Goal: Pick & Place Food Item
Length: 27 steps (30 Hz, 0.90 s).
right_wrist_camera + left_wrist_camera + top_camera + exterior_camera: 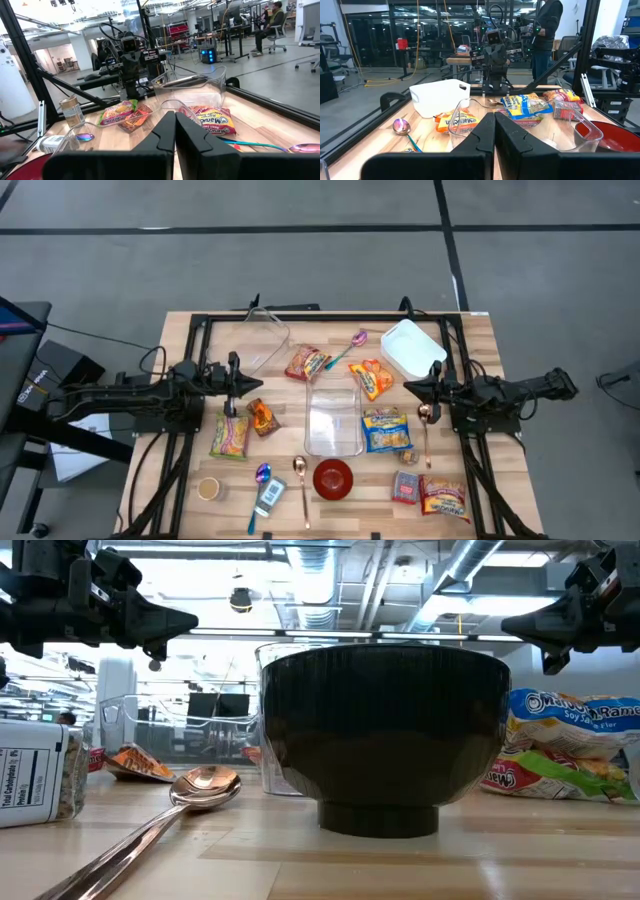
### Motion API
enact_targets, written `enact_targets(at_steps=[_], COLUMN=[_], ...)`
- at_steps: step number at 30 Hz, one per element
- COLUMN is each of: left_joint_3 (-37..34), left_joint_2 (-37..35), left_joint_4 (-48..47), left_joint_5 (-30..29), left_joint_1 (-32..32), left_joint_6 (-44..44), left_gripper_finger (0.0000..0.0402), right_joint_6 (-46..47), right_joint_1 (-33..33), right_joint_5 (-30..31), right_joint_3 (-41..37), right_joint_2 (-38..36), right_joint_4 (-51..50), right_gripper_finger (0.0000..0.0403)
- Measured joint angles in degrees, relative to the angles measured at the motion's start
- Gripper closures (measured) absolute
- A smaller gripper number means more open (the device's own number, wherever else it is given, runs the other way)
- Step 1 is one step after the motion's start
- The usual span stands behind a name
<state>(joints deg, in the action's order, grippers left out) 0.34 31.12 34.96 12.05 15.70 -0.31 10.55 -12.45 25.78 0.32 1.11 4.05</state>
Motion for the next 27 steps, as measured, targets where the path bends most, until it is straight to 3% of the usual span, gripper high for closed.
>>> enact_targets(at_steps=[16,20,21,24,27], left_joint_3=[0.0,0.0,0.0,0.0,0.0], left_joint_2=[0.0,0.0,0.0,0.0,0.0], left_joint_4=[0.0,0.0,0.0,0.0,0.0], left_joint_5=[0.0,0.0,0.0,0.0,0.0], left_joint_1=[0.0,0.0,0.0,0.0,0.0], left_joint_6=[0.0,0.0,0.0,0.0,0.0], left_gripper_finger=[0.0401,0.0401,0.0401,0.0401,0.0401], right_joint_6=[0.0,-12.1,-10.6,8.1,19.2], right_joint_1=[0.0,1.1,1.6,1.8,2.4], right_joint_5=[0.0,6.1,6.6,5.8,7.6], right_joint_3=[0.0,0.0,0.0,0.1,1.1], right_joint_2=[0.0,0.0,0.0,0.0,0.0], right_joint_4=[0.0,2.6,5.4,14.3,23.2], right_gripper_finger=[0.0398,0.0398,0.0398,0.0398,0.0398])
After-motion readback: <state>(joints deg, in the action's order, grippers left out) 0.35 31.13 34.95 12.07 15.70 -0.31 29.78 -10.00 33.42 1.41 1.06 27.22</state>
